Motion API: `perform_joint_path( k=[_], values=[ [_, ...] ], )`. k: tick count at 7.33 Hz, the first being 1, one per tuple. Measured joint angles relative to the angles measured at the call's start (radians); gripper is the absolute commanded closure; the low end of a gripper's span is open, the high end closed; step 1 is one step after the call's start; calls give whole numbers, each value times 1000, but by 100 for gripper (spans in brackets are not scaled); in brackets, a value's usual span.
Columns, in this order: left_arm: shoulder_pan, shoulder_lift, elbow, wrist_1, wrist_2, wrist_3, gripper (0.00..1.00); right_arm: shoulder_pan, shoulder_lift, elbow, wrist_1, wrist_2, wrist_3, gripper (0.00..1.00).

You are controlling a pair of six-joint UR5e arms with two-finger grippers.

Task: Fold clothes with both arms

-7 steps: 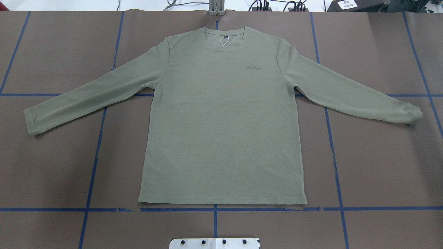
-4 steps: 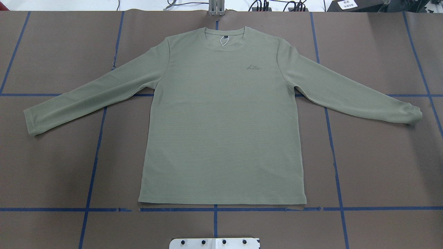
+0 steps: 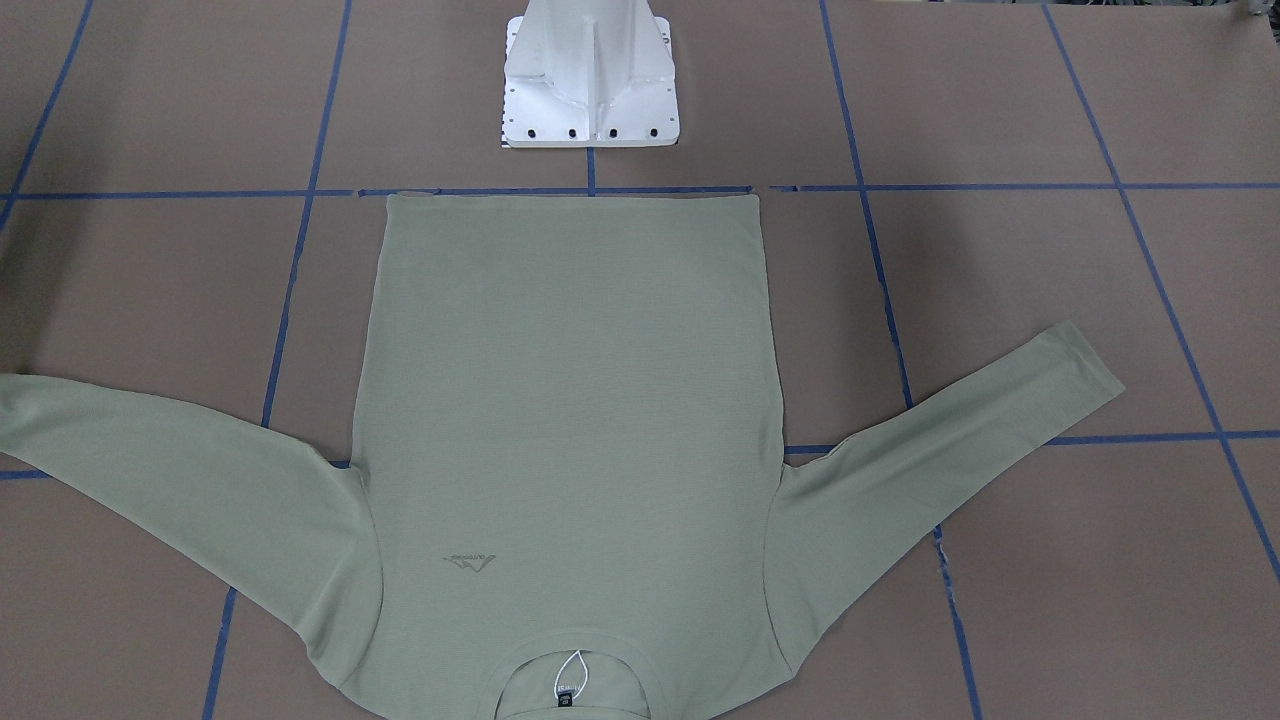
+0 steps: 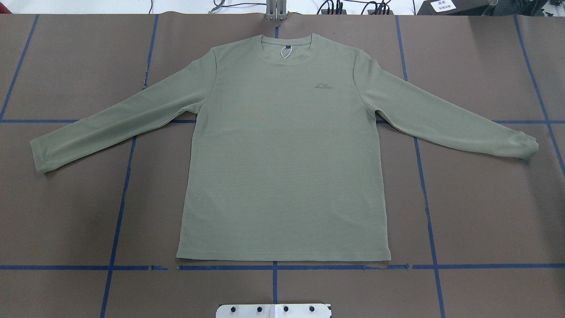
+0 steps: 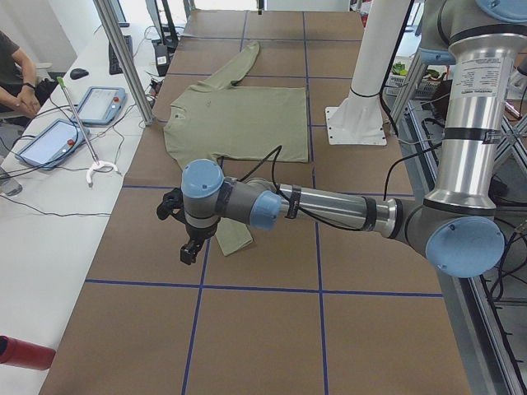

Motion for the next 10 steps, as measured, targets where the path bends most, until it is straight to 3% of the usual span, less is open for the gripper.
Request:
perform_joint_path(
  k=[4, 6, 10],
  values=[
    [0, 1, -6, -2, -2, 1, 0, -154, -35, -120, 460, -43, 387, 0],
    [0, 2, -9, -3, -2, 4, 0, -201, -23, -152, 527, -46, 459, 0],
    [0, 6, -11, -4, -3, 6, 0, -249, 44, -202, 533, -48, 518, 0]
  ],
)
